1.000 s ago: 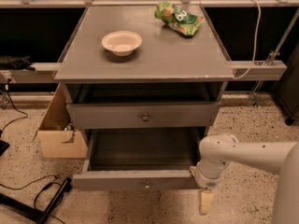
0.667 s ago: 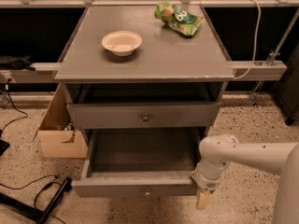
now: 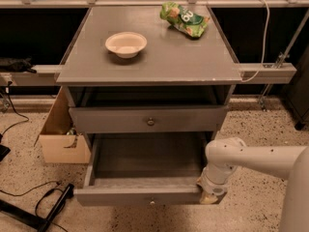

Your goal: Open middle drawer

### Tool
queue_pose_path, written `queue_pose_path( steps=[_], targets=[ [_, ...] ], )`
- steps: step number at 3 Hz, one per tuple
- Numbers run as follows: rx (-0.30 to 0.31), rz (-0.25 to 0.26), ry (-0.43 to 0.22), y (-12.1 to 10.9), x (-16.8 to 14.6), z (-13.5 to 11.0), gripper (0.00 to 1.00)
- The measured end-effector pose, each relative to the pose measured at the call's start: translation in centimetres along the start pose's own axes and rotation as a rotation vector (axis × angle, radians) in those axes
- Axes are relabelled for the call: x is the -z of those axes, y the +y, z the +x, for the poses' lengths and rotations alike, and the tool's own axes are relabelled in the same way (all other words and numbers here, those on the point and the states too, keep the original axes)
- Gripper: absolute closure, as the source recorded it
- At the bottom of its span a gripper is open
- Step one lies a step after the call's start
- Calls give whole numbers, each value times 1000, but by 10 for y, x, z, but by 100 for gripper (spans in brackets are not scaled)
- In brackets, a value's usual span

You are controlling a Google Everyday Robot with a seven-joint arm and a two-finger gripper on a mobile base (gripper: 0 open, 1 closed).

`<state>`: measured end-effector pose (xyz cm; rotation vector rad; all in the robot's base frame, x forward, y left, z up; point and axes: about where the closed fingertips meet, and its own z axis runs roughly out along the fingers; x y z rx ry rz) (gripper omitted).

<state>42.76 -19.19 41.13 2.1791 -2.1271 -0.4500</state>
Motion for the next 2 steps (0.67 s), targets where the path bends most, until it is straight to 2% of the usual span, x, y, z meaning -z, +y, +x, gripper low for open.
queue_pose_path(
  steps=[1,2],
  targets=[
    [-10,-13,1,3,2,6,100],
    [-10,-13,1,-3,3,5,100]
  ],
)
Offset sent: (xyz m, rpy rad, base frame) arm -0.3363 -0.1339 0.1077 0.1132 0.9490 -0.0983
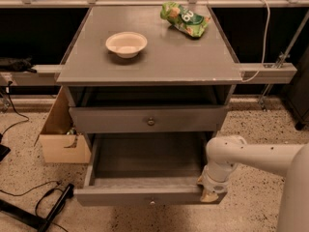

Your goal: Open middle drawer

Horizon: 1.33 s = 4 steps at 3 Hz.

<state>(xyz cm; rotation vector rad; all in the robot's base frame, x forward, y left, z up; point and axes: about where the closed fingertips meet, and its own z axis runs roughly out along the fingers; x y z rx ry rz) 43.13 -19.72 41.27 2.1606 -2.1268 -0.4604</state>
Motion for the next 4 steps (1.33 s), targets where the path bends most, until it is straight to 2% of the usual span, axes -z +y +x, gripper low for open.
queue_pose_path(
  steps=[4],
  targets=[
    [0,0,0,-19,5,-4,100]
  ],
)
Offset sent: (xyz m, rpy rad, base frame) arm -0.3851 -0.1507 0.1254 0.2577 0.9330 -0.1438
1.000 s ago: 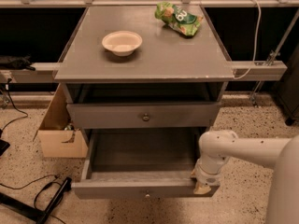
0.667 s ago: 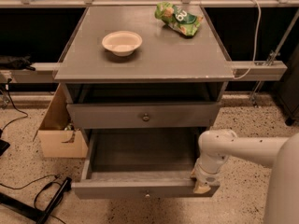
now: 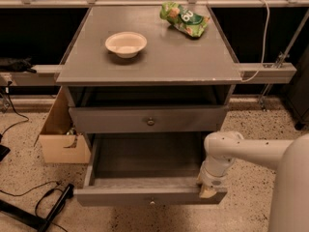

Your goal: Open middle drawer

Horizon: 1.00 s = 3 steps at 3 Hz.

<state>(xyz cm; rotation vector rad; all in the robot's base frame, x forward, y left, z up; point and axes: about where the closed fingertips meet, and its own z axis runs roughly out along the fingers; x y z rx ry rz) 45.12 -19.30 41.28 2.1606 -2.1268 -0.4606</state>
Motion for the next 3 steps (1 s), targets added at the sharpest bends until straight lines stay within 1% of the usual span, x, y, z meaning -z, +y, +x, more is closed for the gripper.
queue_pose_path(
  steps=[1,3],
  targets=[
    [-8,-17,-14,6,6,-5,100],
    [-20,-9,-27,1,9,-9,100]
  ],
)
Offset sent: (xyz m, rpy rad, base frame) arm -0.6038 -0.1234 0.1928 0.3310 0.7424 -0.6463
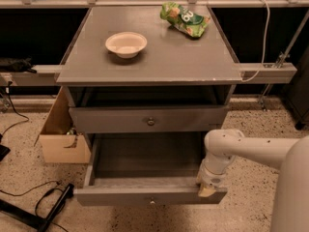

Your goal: Open middle drawer

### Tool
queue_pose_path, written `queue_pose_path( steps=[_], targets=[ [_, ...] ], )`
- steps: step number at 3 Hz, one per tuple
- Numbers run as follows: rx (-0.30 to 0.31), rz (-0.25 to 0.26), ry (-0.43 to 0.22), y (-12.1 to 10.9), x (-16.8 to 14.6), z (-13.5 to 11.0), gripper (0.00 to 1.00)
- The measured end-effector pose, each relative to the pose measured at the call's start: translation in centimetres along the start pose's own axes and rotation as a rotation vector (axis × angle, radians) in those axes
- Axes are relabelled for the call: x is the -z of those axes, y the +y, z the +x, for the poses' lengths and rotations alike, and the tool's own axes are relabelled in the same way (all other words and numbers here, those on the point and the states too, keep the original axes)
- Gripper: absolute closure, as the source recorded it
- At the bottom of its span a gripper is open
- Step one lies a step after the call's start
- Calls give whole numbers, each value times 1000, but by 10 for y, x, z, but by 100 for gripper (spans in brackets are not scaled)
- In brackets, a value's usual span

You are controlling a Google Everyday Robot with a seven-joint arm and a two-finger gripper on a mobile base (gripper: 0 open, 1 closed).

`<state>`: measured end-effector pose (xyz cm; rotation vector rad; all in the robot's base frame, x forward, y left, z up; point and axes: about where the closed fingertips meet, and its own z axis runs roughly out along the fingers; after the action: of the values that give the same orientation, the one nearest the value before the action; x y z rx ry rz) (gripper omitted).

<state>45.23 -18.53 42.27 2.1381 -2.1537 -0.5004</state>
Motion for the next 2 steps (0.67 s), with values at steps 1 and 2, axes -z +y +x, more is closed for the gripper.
queue_pose_path(
  steps=[1,2],
  targets=[
    [-21,4,-21,6,3,-4,100],
    [-21,4,-21,3,3,-4,100]
  ],
)
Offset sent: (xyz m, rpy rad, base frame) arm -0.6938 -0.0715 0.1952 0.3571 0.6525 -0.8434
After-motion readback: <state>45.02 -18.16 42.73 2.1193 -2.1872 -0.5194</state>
